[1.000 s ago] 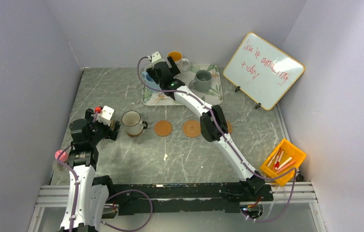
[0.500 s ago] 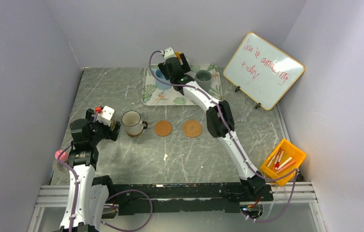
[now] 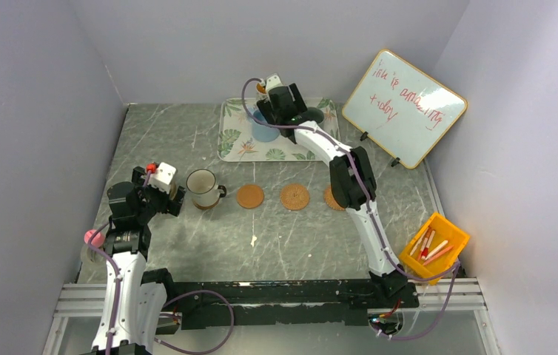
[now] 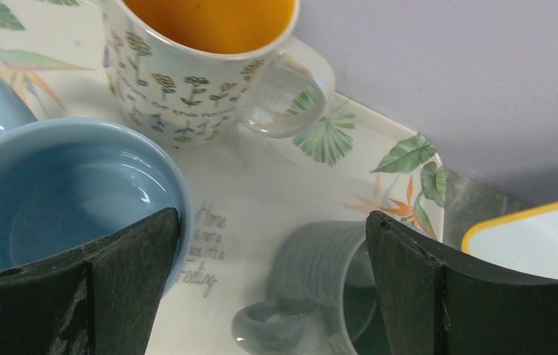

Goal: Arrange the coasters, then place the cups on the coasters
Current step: Move the cup to the tray.

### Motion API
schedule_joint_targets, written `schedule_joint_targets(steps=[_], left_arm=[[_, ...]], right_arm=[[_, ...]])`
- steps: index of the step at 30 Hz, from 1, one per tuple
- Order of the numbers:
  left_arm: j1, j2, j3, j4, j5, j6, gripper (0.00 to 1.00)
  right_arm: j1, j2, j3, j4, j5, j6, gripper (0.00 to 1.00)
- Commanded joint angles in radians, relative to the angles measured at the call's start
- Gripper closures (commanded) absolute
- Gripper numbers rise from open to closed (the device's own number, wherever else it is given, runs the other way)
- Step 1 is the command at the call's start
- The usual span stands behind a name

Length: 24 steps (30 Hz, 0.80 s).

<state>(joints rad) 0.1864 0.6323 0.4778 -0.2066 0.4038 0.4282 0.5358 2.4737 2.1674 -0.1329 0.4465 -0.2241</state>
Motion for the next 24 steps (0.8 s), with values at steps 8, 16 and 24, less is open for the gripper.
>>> schedule_joint_targets(steps=[8, 16, 24], left_arm=[[0.002, -0.018, 0.013, 0.009, 0.03, 0.012, 0.04], [0.002, -0.017, 0.012, 0.012, 0.027, 0.01, 0.04], [0.002, -0.013, 0.009, 0.018, 0.025, 0.013, 0.04]], right_arm=[[-0.148, -0.021, 0.017, -0.123, -0.036, -0.047, 0.0], [-0.173, -0.031, 0.111, -0.16, -0.082, -0.061, 0.0], [-0.176, -0.094, 0.139, -0.154, -0.24, -0.01, 0.0]])
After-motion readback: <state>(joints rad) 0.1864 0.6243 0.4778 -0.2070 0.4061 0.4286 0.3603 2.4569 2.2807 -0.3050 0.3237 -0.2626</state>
